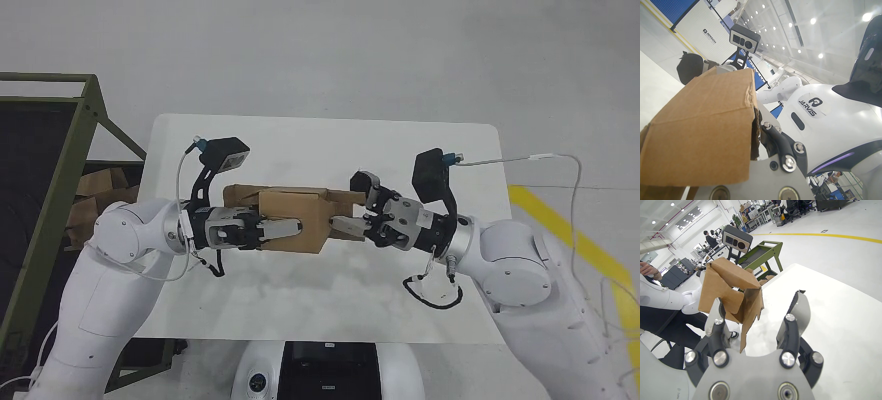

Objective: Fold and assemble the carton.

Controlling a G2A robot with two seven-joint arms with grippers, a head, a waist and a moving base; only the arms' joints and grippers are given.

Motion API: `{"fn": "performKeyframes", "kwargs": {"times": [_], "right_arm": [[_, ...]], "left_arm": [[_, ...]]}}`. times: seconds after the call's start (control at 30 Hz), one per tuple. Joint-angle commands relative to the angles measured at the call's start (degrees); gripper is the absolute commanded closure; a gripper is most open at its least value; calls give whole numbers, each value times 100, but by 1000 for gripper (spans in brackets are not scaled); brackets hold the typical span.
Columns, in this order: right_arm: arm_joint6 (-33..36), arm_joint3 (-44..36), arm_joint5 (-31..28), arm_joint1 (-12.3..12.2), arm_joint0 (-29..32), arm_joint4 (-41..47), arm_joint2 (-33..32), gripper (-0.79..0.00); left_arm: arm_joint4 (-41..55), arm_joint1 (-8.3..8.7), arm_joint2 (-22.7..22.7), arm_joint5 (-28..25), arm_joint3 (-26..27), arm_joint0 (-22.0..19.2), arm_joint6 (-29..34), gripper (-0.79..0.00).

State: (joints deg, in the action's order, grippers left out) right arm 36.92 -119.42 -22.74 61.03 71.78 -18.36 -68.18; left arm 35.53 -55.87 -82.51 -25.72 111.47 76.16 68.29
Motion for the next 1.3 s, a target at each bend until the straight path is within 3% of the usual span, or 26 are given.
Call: {"fn": "performKeyframes", "kwargs": {"times": [0.0,0.33,0.6,1.27], "right_arm": [[15,-6,5,-2,7,4,1,-437],[87,-64,-37,-8,36,140,11,-434],[149,-113,-106,-13,28,258,30,-366],[339,-14,-421,-33,-1,806,44,-348]], "left_arm": [[-11,1,-6,2,5,5,-4,0],[-40,7,-32,1,27,41,-14,0],[-52,9,-13,11,12,61,-12,0],[-45,14,-17,-14,-35,32,-8,0]]}}
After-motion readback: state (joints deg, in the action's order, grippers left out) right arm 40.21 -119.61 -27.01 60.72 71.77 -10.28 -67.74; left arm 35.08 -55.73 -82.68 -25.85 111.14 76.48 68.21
